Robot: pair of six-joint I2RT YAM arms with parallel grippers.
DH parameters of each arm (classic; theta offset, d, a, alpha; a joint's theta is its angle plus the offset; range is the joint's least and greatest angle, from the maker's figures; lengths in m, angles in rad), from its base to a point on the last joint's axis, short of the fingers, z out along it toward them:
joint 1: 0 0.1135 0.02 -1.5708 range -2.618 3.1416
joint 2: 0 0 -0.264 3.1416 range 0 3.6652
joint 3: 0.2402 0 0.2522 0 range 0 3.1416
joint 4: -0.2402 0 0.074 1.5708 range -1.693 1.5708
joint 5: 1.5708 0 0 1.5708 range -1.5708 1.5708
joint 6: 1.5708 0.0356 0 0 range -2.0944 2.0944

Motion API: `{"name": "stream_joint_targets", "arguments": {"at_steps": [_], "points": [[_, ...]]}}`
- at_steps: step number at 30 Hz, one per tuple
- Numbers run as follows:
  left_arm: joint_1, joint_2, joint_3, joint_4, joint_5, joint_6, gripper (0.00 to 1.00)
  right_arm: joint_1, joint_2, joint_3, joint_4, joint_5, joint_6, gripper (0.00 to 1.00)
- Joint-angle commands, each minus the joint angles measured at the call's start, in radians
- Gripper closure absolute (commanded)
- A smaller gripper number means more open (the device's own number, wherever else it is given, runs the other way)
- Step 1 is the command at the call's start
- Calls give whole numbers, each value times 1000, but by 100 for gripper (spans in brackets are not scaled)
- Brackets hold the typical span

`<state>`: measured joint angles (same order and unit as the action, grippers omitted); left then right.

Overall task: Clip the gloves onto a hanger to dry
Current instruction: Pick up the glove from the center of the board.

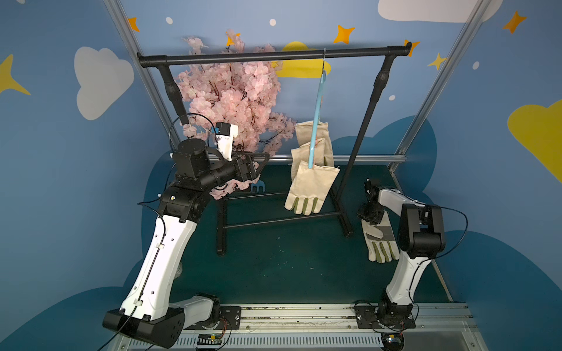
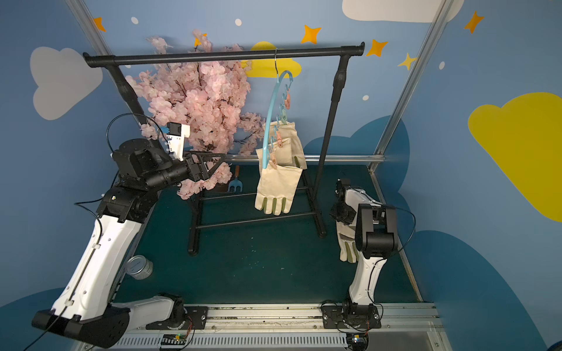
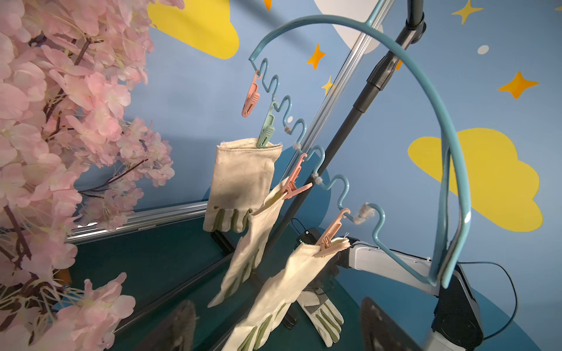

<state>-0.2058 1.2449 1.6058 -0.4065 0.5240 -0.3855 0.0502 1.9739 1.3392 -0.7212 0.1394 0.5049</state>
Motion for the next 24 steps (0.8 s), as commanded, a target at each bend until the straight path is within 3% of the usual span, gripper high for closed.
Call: {"name": "stream_joint_targets", "arguments": {"at_steps": [1,4,9,14,17,24], "points": [[-1,-18,-12,-7,-2,21,15,11,15,-54,-55,-59,6,72],[-1,-19,-14,-6,-1,20,15,12,-31,-88,-39,-53,7,100],[0,-24,-14,-4,-1,16,16,34,-166,-144,-66,-35,16,100],[2,-35,-14,-16,-8,30,15,186,-401,-199,-176,54,60,100],[5,-44,-15,-22,-10,40,15,286,-508,-239,-202,22,108,100],[6,-53,-33,0,10,5,15,530,-497,-251,-92,-67,276,100]]}}
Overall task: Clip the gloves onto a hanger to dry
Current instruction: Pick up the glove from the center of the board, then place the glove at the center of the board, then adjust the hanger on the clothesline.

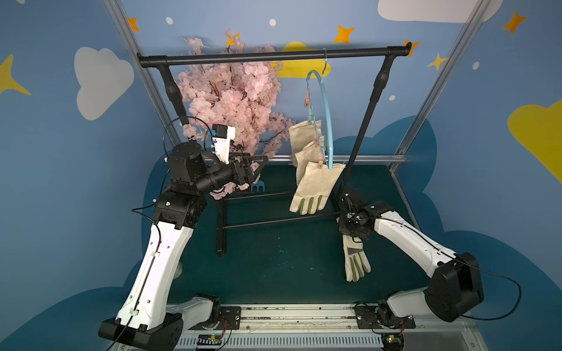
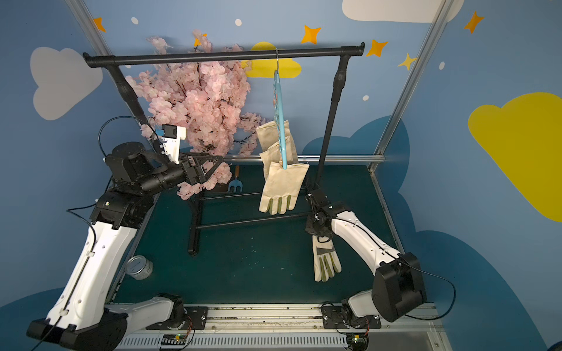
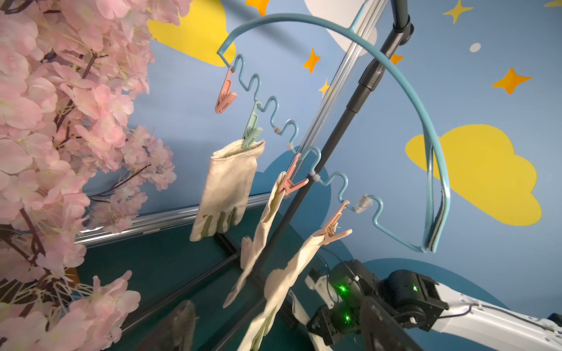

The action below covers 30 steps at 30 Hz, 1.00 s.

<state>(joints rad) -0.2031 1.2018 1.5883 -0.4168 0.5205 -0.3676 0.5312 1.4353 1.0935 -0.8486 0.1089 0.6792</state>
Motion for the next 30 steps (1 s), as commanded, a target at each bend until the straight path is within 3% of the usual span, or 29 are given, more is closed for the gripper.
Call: {"name": "stream_joint_targets", "arguments": {"at_steps": [1,7,11,18,21,23,30], "points": [[4,-10,-21,19,19,-27,15,76,66,6,71,-45,117,100],[-37,-8,-13,3,17,-39,15,147,266,122,212,-119,156,100],[-78,2,22,-26,-24,-43,16,153,311,192,175,-121,118,78],[-271,74,141,-71,-188,-7,16,141,102,112,128,-6,30,66],[-371,124,209,-82,-278,25,16,136,13,98,114,91,63,64],[-446,169,273,-106,-403,68,16,133,-40,101,120,152,57,63],[-609,281,417,-121,-638,197,15,123,-167,117,237,258,-60,59]]}}
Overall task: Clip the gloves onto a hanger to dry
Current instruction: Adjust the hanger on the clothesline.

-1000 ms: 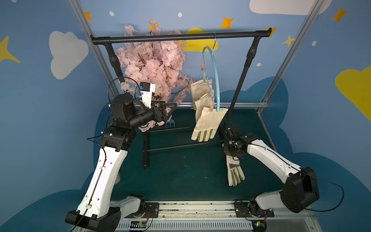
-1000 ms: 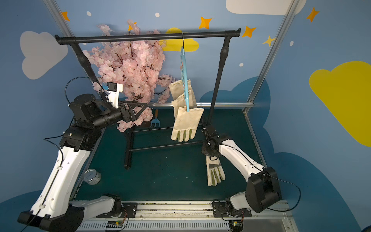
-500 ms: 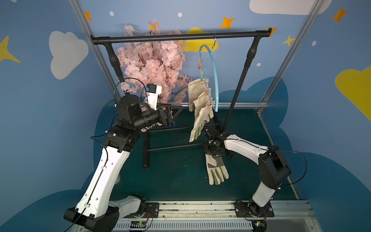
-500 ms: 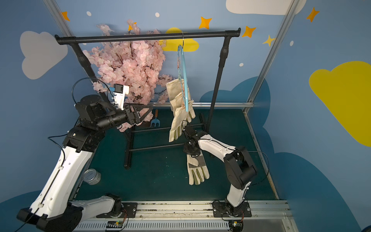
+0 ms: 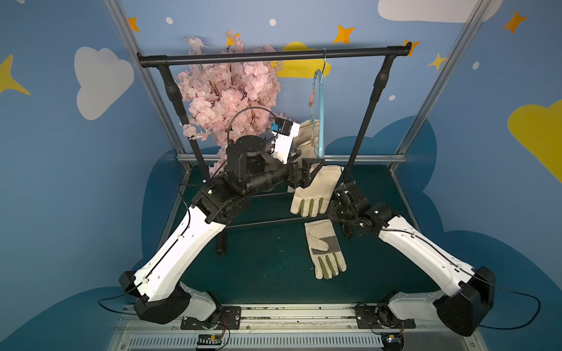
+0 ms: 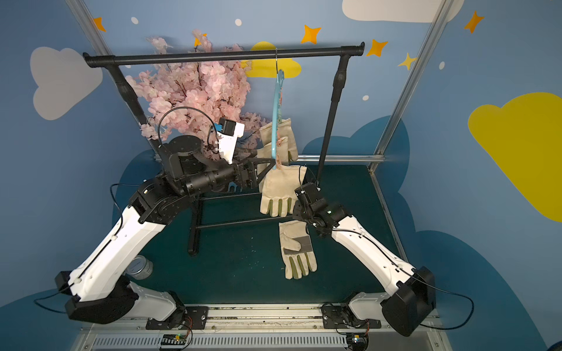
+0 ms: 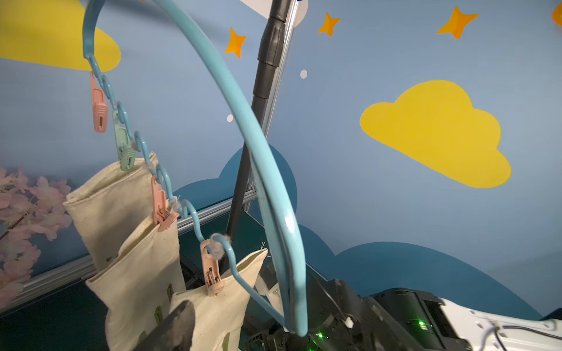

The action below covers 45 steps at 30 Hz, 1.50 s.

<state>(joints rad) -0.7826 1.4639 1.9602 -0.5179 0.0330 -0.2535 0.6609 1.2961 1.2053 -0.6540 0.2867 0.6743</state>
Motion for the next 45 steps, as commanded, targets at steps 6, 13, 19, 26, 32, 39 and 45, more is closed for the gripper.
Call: {"name": "stream_joint_targets", "arguments": {"at_steps": [6,13,19,26,32,39,45], "points": [[-52,120,161,-81,-273,147,15,-14,-49,84,40,87,-105,59],[-57,217,300,-130,-408,200,16,-14,-57,100,71,47,-117,58],[-49,177,238,-94,-511,292,35,-15,-34,149,102,28,-187,58],[45,117,193,-109,-456,309,52,-15,32,260,113,-11,-269,58],[144,53,143,-93,-315,328,66,-18,84,345,116,-48,-327,57],[216,61,154,-113,-202,352,89,-39,141,464,105,-76,-388,57],[248,48,163,-119,-209,391,97,-80,159,538,107,-96,-434,56]]}}
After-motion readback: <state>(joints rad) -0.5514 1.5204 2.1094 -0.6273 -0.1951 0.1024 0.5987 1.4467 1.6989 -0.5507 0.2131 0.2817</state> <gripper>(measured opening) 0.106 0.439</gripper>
